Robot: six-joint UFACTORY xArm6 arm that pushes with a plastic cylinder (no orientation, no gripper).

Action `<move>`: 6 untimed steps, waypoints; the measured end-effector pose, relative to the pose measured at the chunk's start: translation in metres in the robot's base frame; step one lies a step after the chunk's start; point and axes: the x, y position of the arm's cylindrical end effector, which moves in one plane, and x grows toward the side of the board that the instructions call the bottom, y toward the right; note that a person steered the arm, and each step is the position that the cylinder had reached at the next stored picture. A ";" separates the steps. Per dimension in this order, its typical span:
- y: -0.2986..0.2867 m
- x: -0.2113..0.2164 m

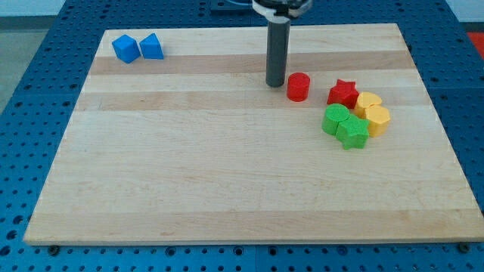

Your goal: Push the red circle diagonally on the left side of the red star

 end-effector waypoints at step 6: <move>0.033 0.058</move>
